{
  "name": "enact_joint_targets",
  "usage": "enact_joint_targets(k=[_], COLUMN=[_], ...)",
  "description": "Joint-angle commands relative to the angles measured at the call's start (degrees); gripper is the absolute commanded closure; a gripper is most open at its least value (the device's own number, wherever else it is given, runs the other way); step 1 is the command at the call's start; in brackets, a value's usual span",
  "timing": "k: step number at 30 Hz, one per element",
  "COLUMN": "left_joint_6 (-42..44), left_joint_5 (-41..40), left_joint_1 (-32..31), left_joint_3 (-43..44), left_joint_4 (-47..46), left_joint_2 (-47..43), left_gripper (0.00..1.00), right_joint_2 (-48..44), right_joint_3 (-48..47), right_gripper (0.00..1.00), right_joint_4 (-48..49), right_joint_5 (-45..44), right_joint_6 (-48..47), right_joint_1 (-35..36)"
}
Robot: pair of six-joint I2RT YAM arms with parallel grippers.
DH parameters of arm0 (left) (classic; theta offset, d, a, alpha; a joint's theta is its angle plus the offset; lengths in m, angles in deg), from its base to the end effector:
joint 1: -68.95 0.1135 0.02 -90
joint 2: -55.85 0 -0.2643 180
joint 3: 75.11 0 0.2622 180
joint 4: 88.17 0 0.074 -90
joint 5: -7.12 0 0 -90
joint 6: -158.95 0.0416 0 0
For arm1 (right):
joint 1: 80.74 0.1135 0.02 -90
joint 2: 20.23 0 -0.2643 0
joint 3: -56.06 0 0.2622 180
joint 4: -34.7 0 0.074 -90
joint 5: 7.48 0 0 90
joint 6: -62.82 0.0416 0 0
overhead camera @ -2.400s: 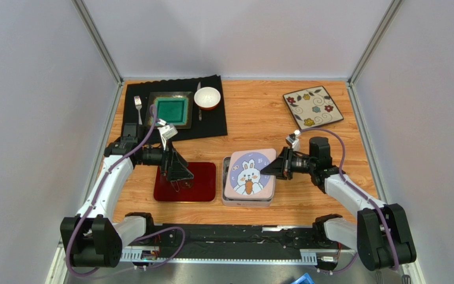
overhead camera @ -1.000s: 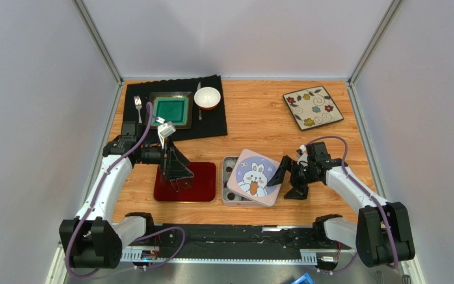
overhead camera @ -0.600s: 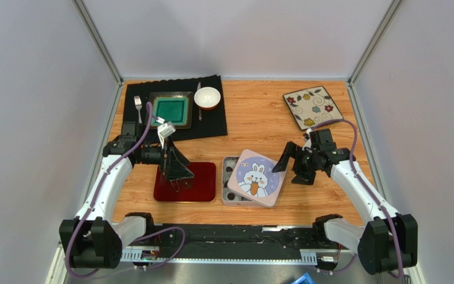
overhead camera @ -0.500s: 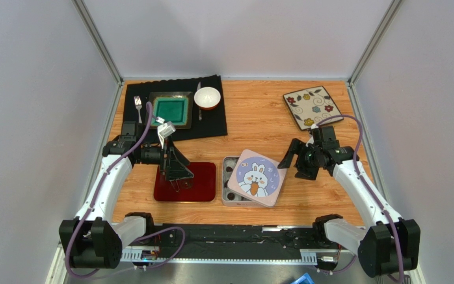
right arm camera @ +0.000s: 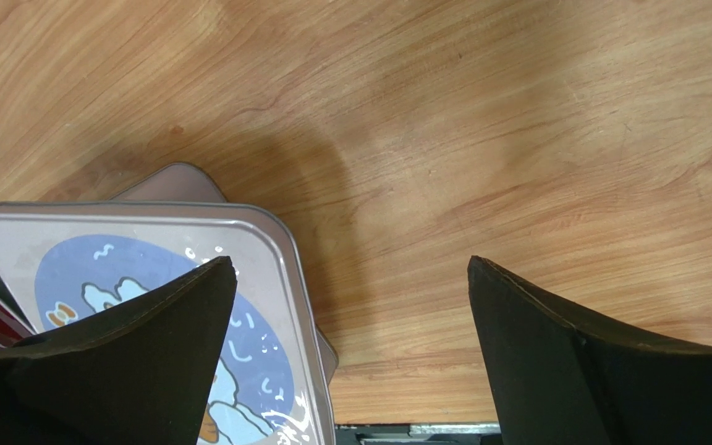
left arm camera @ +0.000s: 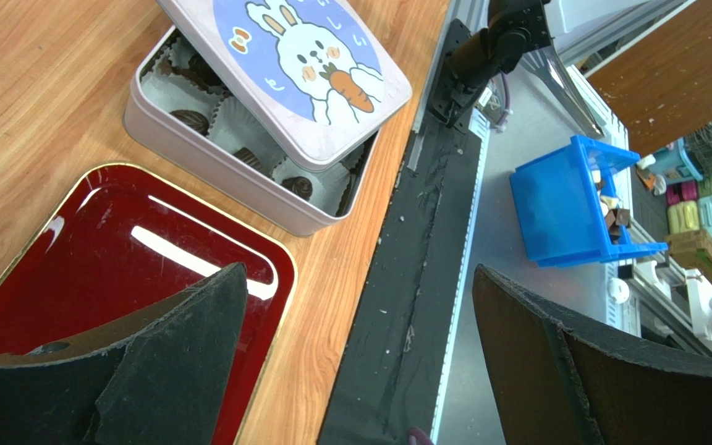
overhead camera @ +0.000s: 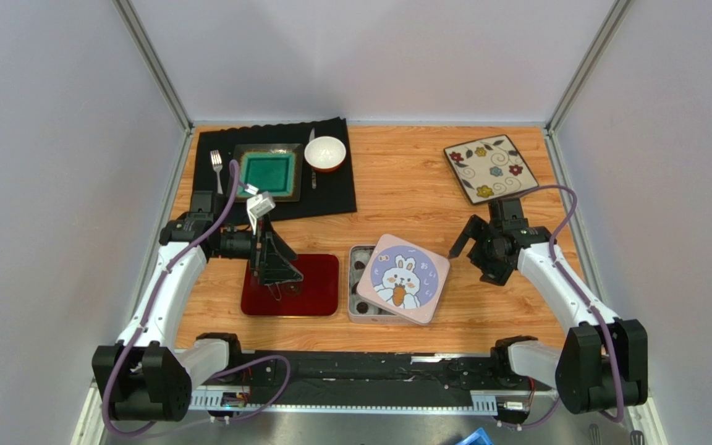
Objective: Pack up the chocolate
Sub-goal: Close the box lid on the packing box.
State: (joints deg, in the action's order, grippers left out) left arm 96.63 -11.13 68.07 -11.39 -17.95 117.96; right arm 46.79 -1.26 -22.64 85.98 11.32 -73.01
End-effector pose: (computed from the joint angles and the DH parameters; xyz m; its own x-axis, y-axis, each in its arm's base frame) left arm 0.1896 -0.0424 0.2734 -0.6613 0.1557 -0.7338 0.7434 0.2659 -0.6137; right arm 0.2180 0.0321 0.2063 -0.8122 0.5168 -0.2707 0.4447 0.8487 0.2863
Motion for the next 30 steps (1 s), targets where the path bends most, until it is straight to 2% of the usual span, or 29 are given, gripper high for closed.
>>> enact_joint_targets(k=[1,11,16,18,23,30], left_joint_6=[3.3,3.7,5.0,5.5,6.0,6.4], left_joint_5=[2.0,2.6,2.3,2.1,2.3,2.4], left_joint_1=[0.0,0.0,-0.1,-0.1,0.0,-0.1], left_joint_3=[3.2,3.2,3.6,3.4,3.5,3.3], left_joint_4=[1.8,2.3,3.6,4.0,4.3,4.6], left_joint_2=[-1.2,-1.5,-1.5,-1.4,-1.3,-1.4], left_gripper=[0.01,0.01,0.01,0.01,0.01,0.01], right_joint_2=[1.4,5.2,10.6,11.5,12.0,13.4], right_joint_3=[1.9,4.5,2.4,1.9,1.5,0.3], right_gripper=[0.00,0.00,0.00,0.04,0.07,0.06], right_joint_4=[7.5,17.5,19.2,19.2,20.0,21.3], right_joint_5=[-2.1,-7.2,-9.3,-10.1,-11.6,-12.1], right_joint_6=[7.0,19.0,22.1,23.5,26.9,31.0], right_joint_1=[-0.3,2.9,7.6,9.8,12.2,15.6])
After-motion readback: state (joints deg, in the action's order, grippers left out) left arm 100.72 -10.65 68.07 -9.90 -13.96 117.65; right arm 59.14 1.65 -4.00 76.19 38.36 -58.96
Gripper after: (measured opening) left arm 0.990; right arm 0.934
